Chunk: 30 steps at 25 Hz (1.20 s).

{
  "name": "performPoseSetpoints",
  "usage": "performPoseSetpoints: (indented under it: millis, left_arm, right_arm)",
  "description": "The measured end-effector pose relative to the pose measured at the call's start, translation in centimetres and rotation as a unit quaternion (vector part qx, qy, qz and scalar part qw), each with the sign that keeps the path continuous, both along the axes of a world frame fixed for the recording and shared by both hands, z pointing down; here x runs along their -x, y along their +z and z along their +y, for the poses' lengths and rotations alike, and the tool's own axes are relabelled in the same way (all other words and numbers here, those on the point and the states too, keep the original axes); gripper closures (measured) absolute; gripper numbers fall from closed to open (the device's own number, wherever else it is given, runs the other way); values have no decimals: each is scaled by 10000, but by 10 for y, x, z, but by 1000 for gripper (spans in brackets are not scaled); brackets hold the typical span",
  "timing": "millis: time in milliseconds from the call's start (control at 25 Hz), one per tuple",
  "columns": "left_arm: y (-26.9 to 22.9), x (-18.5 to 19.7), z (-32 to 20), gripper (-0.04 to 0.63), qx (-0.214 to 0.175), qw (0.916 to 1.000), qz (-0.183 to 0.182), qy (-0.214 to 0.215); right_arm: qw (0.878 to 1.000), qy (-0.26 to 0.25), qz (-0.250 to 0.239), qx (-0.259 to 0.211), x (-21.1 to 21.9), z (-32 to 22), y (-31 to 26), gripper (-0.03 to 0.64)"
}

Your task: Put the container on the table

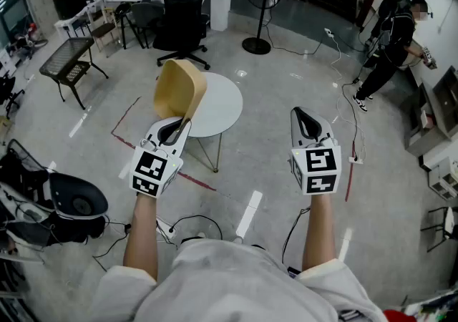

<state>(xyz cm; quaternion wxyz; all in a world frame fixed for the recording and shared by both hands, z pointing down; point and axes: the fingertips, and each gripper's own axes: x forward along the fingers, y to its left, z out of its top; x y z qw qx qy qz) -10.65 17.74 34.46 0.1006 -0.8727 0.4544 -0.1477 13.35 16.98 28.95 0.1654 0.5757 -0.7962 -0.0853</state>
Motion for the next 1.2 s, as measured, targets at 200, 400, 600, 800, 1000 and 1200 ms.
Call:
performPoseSetpoints:
  millis: [200, 400, 600, 800, 1000, 1200]
  left_arm:
    - [4, -19, -7, 572, 11, 9997, 18, -249]
    - [10, -31, -19, 572, 111, 9990, 81, -418]
    - [12, -41, -49, 572, 97, 9990, 34, -438]
    - [13, -39, -104, 572, 151, 9990, 17, -425]
    - [-11, -28, -184, 572, 169, 9992, -3, -352]
    - [24, -12, -303, 572, 399, 9983, -317, -287]
  right_arm:
    - [9997, -110, -176, -119, -29, -14, 7, 603]
    - [9971, -388, -652, 17, -45, -32, 18, 604]
    - [9910, -685, -1145, 140, -54, -62, 17, 604]
    - [9926, -606, -1050, 78, -58, -114, 12, 604]
    - [9946, -485, -902, 173, -45, -190, -3, 604]
    - [9950, -346, -910, 229, -23, -298, 19, 603]
